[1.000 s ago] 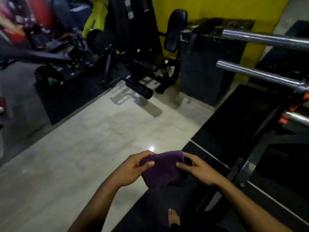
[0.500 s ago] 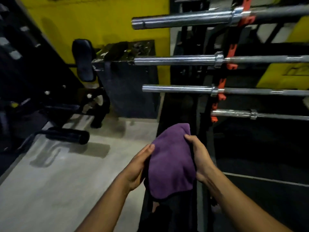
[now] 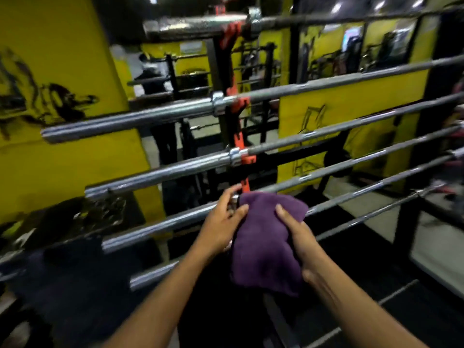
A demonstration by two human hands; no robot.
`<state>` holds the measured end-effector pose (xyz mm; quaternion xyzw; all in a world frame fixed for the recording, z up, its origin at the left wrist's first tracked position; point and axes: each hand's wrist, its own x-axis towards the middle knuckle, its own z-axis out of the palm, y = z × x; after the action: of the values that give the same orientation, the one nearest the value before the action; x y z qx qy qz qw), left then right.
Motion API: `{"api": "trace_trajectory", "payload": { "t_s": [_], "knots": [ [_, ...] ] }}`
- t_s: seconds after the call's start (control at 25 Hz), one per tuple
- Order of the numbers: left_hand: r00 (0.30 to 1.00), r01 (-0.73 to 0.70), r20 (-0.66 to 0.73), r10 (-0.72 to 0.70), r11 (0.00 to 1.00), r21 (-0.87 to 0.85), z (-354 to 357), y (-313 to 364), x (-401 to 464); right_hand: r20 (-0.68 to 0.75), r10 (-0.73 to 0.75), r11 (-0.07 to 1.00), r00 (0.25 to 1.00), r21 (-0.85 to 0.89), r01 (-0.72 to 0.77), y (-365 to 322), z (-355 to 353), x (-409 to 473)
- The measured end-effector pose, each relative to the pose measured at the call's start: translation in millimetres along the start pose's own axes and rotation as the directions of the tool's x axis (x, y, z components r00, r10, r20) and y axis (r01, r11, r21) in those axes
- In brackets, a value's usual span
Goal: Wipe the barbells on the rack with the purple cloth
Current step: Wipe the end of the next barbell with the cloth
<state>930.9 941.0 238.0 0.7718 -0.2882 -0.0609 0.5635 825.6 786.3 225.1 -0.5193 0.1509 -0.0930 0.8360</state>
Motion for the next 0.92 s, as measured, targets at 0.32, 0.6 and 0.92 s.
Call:
{"api": "trace_trajectory", "payload": {
  "t_s": [0.32, 0.6, 0.92],
  "knots": [
    [0.718, -0.613, 0.349, 0.603, 0.31, 0.727, -71.4, 155.6, 206.2, -0.289, -0.381, 0.83, 0.878, 0.311, 0.462, -173.1, -15.7, 125.4],
    [0.644, -0.573, 0.425, 0.636, 0.034, 0.819, -124.6, 267.0, 360.8, -0.438, -0.675, 0.673, 0.593, -0.038, 0.738, -323.3, -21.3, 225.7],
    [0.768, -0.559, 0.365, 0.527, 0.27, 0.784, -144.9, 268.1, 413.1, -0.148, -0.919, 0.315, 0.365, -0.833, 0.455, -443.2, -7.6, 372.3]
  ]
}}
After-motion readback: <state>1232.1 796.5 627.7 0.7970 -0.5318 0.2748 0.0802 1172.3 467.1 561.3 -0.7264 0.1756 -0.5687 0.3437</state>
